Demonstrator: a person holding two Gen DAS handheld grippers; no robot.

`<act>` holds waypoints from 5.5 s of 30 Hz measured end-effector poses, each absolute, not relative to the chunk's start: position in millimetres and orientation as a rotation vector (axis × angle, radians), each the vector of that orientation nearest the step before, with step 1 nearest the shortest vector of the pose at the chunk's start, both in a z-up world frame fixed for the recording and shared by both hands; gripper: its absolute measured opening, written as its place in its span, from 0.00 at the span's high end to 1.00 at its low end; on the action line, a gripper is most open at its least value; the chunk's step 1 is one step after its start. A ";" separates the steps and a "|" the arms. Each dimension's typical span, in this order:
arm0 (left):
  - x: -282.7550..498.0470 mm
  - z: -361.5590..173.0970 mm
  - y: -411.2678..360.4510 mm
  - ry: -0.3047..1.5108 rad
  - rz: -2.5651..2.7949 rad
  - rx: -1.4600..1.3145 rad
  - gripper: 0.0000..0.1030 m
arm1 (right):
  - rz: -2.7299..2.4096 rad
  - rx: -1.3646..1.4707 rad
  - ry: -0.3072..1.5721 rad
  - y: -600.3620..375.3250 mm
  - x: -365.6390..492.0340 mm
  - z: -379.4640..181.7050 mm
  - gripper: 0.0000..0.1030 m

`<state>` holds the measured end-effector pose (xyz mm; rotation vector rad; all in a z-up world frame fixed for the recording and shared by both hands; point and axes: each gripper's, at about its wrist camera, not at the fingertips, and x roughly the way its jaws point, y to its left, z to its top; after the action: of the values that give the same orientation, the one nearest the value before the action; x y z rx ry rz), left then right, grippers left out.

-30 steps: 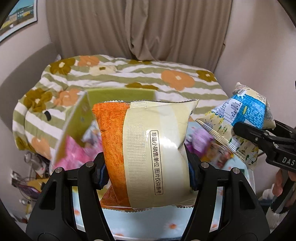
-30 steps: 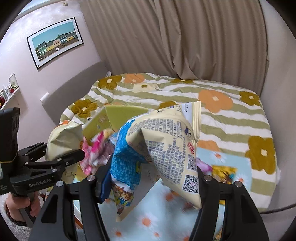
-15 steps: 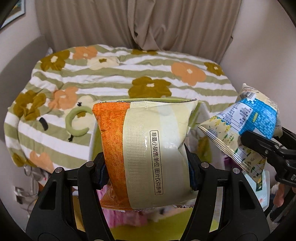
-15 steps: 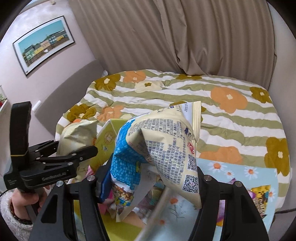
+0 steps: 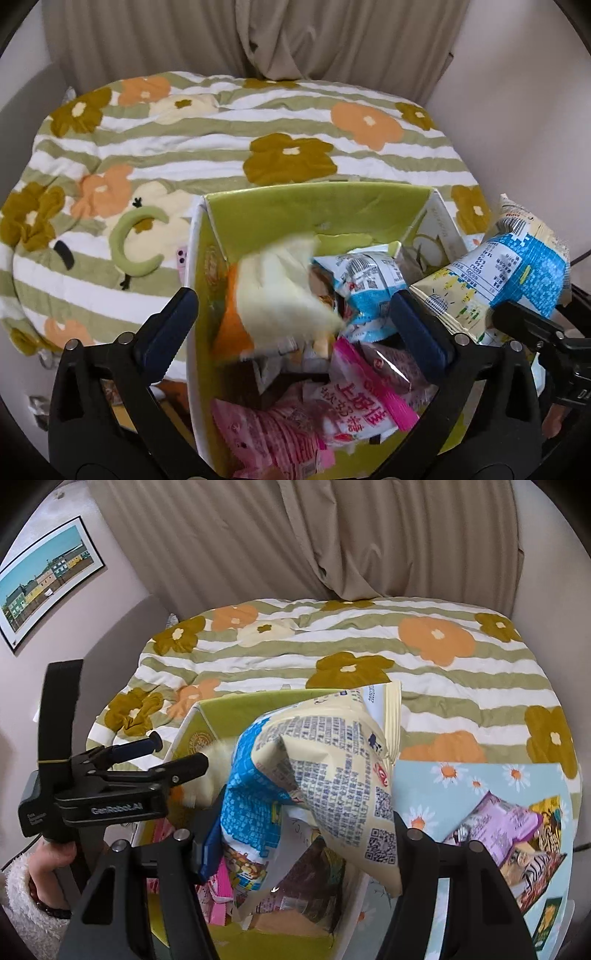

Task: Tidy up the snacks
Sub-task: 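Lower both bags into the box and open both tools, then move both tools to the pile and grasp purple and gold bags, then lift purple bag with left tool while right tool lifts gold chocolate bag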

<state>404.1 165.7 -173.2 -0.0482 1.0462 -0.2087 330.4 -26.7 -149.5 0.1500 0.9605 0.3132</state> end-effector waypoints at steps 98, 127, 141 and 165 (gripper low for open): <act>392.8 -253.5 -189.0 1.291 -0.290 0.153 0.01 | 0.169 0.374 1.240 -364.7 333.3 -270.6 0.05; 425.2 -311.9 -206.2 1.379 -0.342 0.289 0.31 | 0.161 0.250 1.364 -334.7 354.5 -324.9 0.43; 420.1 -271.7 -208.0 1.276 -0.317 0.288 0.33 | 0.130 0.276 1.239 -357.1 340.7 -288.0 0.59; 318.3 -113.6 -152.5 0.963 -0.167 0.119 0.33 | 0.299 0.117 0.952 -308.6 283.1 -144.3 0.60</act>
<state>318.3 -152.5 -113.6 0.1188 0.9633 -0.1673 283.1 -308.6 -144.3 0.1166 0.9525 0.2993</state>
